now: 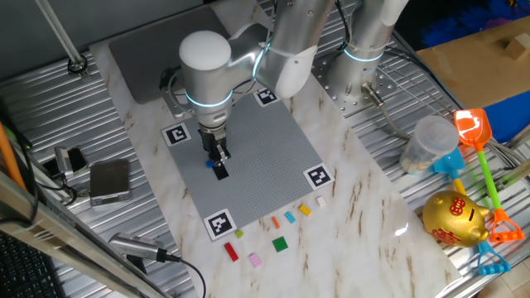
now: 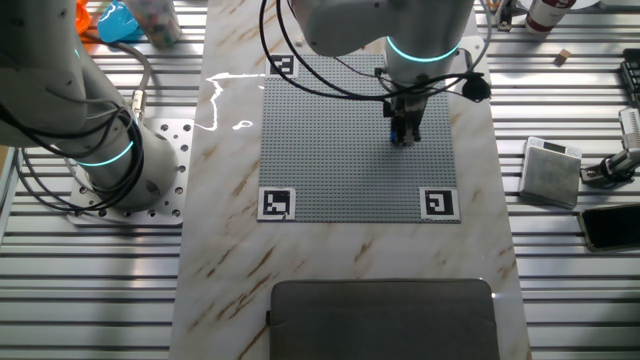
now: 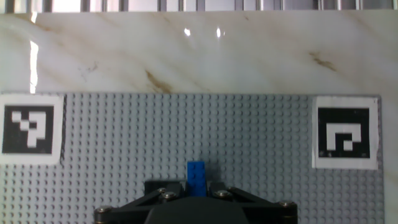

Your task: Build with small Lego blocks

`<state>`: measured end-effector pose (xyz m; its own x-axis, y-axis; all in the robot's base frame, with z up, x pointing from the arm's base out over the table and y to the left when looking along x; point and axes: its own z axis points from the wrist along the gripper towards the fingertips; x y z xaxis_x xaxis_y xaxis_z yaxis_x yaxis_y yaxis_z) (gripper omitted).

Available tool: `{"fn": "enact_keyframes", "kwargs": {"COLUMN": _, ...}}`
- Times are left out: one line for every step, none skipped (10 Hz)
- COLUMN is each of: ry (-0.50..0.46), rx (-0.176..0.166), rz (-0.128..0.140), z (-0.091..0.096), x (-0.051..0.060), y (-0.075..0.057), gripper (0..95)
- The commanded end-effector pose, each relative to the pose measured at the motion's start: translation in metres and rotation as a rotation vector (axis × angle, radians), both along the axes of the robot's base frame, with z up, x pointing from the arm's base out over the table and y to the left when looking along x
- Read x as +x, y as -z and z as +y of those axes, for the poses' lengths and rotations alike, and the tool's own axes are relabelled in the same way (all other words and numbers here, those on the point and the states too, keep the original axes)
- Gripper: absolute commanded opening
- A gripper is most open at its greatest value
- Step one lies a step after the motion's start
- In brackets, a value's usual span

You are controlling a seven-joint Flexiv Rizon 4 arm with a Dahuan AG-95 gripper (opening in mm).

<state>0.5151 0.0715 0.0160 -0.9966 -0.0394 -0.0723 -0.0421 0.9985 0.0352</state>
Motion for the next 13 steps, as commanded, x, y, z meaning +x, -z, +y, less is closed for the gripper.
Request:
{"fn": "enact_keyframes", "kwargs": {"ry": -0.003, "rx": -0.002, "rz": 0.000, "z": 0.0000, "x": -0.0003, "y": -0.0009, "gripper": 0.0}}
{"fn": "enact_keyframes", "kwargs": {"ry": -0.003, "rx": -0.001, "rz": 0.000, "z": -0.0001, "x": -0.0006, "y": -0.0005, "gripper": 0.0}}
{"fn": "enact_keyframes", "kwargs": {"ry": -0.004, "rx": -0.001, "rz": 0.000, "z": -0.0003, "x": -0.0013, "y": -0.0002, "gripper": 0.0}}
{"fn": "enact_keyframes", "kwargs": {"ry": -0.005, "rx": 0.000, "rz": 0.000, "z": -0.0005, "x": -0.0021, "y": 0.0004, "gripper": 0.0}}
{"fn": "enact_keyframes", "kwargs": {"ry": -0.005, "rx": 0.001, "rz": 0.000, "z": -0.0006, "x": -0.0024, "y": 0.0009, "gripper": 0.0}}
{"fn": "enact_keyframes", "kwargs": {"ry": -0.002, "rx": 0.001, "rz": 0.000, "z": -0.0005, "x": -0.0024, "y": 0.0016, "gripper": 0.0}}
{"fn": "enact_keyframes", "kwargs": {"ry": 0.000, "rx": 0.000, "rz": 0.000, "z": -0.0003, "x": -0.0024, "y": 0.0018, "gripper": 0.0}}
{"fn": "enact_keyframes", "kwargs": {"ry": 0.006, "rx": 0.000, "rz": 0.002, "z": -0.0002, "x": -0.0024, "y": 0.0018, "gripper": 0.0}}
{"fn": "enact_keyframes", "kwargs": {"ry": 0.008, "rx": 0.000, "rz": 0.002, "z": -0.0002, "x": -0.0024, "y": 0.0017, "gripper": 0.0}}
{"fn": "enact_keyframes", "kwargs": {"ry": 0.012, "rx": -0.001, "rz": 0.002, "z": -0.0001, "x": -0.0024, "y": 0.0016, "gripper": 0.0}}
{"fn": "enact_keyframes", "kwargs": {"ry": 0.015, "rx": -0.001, "rz": 0.001, "z": 0.0005, "x": -0.0024, "y": 0.0017, "gripper": 0.0}}
{"fn": "enact_keyframes", "kwargs": {"ry": 0.017, "rx": -0.002, "rz": 0.001, "z": 0.0013, "x": -0.0024, "y": 0.0020, "gripper": 0.0}}
{"fn": "enact_keyframes", "kwargs": {"ry": 0.018, "rx": -0.002, "rz": 0.001, "z": 0.0017, "x": -0.0024, "y": 0.0020, "gripper": 0.0}}
